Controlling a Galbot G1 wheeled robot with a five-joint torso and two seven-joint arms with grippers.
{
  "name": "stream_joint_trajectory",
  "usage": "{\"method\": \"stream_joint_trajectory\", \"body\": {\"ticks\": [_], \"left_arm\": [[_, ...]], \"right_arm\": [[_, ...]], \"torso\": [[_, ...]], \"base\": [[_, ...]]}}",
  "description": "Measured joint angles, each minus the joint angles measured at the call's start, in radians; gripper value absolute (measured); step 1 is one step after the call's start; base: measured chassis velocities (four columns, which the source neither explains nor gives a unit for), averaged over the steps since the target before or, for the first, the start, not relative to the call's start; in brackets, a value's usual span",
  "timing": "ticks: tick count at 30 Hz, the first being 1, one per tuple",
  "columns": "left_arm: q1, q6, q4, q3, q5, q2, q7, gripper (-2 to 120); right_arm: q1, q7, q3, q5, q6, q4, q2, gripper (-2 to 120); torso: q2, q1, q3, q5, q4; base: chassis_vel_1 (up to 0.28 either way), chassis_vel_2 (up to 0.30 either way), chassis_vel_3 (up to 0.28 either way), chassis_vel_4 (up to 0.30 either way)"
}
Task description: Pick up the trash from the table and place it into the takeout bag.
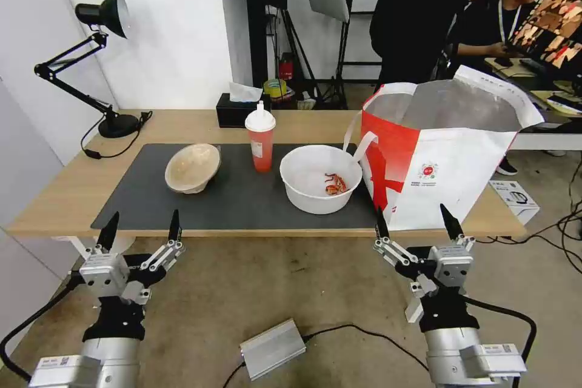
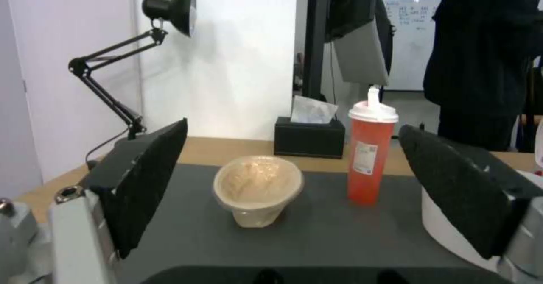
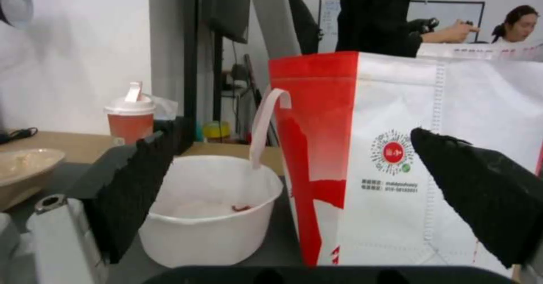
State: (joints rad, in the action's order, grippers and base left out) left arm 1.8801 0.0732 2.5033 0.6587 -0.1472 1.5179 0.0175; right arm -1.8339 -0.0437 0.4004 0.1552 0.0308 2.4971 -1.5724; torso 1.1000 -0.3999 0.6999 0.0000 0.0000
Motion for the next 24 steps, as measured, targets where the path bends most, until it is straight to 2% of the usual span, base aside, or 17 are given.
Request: {"method": "stream_joint_trajectory", "body": {"ticks": [7, 15, 19, 20, 24], "left_arm": [[-0.002, -0.001, -0.001, -0.005, 0.003, -0.006, -0.002, 100], [-0.013, -0.015, -0.002, 0.005, 0.002, -0.029, -0.012, 100], [-0.023, -0.041, -0.003, 0.017, -0.040, -0.066, -0.010, 100], [-0.023, -0.041, -0.003, 0.017, -0.040, -0.066, -0.010, 100], [-0.027, -0.058, -0.003, 0.020, -0.044, -0.074, -0.008, 100]], "right_arm": [[0.003, 0.005, -0.005, -0.013, -0.005, -0.007, 0.002, 100], [0.055, 0.018, 0.017, -0.102, -0.091, -0.017, 0.053, 100], [0.095, 0.005, 0.036, -0.210, -0.154, -0.018, 0.137, 100], [0.095, 0.005, 0.036, -0.210, -0.154, -0.018, 0.137, 100], [0.159, 0.001, 0.044, -0.331, -0.212, -0.027, 0.226, 100]], "torso": [[0.000, 0.000, 0.000, 0.0000, 0.0000], [0.000, 0.000, 0.000, 0.0001, 0.0000], [0.000, 0.000, 0.000, 0.0000, -0.0001], [0.000, 0.000, 0.000, 0.0000, -0.0001], [0.000, 0.000, 0.000, 0.0001, 0.0000]], "base": [[0.000, 0.000, 0.000, 0.000], [0.000, 0.000, 0.000, 0.000], [0.000, 0.000, 0.000, 0.000], [0.000, 0.000, 0.000, 0.000], [0.000, 0.000, 0.000, 0.000]]}}
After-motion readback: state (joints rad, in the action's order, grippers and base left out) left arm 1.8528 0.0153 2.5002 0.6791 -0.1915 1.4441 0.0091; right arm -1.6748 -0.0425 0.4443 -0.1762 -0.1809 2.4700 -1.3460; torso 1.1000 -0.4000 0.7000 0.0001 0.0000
